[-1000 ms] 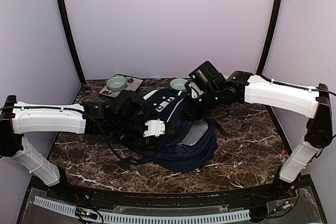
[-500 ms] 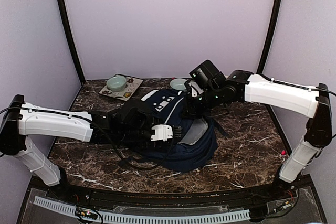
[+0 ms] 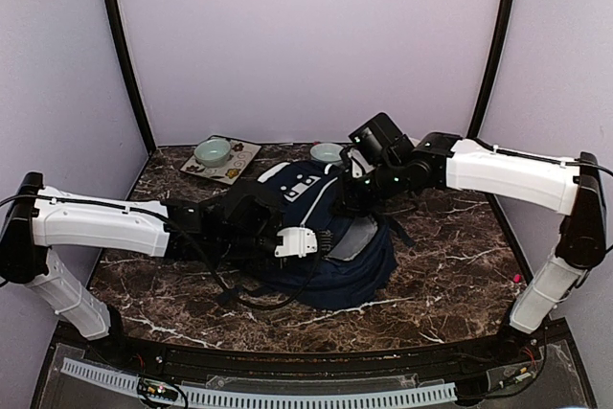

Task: Pack the student bag
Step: Hold the second largest pocket of the student bag, then grab the second largest pocket of the student bag.

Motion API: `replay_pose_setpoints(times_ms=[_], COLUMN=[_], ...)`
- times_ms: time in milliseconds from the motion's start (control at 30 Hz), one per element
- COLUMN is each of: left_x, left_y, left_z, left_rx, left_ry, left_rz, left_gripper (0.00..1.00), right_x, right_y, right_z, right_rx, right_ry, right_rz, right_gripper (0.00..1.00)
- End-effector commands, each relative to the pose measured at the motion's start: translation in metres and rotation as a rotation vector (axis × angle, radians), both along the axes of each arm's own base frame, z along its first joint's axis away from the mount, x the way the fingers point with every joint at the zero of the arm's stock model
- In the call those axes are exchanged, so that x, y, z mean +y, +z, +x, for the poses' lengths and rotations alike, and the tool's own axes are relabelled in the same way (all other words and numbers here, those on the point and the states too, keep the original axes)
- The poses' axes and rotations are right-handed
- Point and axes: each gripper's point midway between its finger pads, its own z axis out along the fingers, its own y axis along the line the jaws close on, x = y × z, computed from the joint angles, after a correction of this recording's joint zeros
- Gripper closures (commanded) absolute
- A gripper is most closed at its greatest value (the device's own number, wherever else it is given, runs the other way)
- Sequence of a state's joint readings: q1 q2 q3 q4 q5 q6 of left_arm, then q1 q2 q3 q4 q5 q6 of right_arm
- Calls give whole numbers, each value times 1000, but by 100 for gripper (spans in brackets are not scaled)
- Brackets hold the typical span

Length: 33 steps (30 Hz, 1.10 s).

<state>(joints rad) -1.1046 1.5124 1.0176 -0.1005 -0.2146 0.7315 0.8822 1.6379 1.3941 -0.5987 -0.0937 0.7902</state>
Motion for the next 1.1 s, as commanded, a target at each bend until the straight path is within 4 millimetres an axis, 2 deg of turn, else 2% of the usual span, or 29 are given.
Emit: replay_pose_setpoints(times_ms=[0, 200, 333, 400, 567, 667, 900, 967, 1067], left_x=[-4, -5, -2, 1, 4, 5, 1, -1, -3], left_y=[42, 67, 74, 75, 72, 79, 82, 80, 77], left_z=[22, 22, 20, 20, 21, 21, 20, 19, 19], left_rx=[-61, -47, -21, -17, -6, -4, 12, 19, 32], left_ry=[91, 115, 144, 159, 180, 191, 182, 177, 174], left_rz=[-87, -149, -175, -181, -170, -197, -210, -204, -198], left_gripper=[100, 100, 100, 100, 100, 100, 100, 100, 100], right_x=[0, -2, -6, -9, -19, -25, -33, -36, -39], right_y=[28, 23, 15, 13, 12, 13, 32, 38, 45], right_z=[0, -5, -8, -8, -7, -8, -19, -27, -50], right_rx=[-76, -70, -68, -77, -105, -120, -213, -283, -416], right_ry=[26, 46, 65, 72, 79, 83, 137, 154, 224], right_rz=[79, 77, 47, 26, -20, -45, -4, 11, 23], right_gripper=[100, 100, 98, 91, 58, 50, 47, 47, 46])
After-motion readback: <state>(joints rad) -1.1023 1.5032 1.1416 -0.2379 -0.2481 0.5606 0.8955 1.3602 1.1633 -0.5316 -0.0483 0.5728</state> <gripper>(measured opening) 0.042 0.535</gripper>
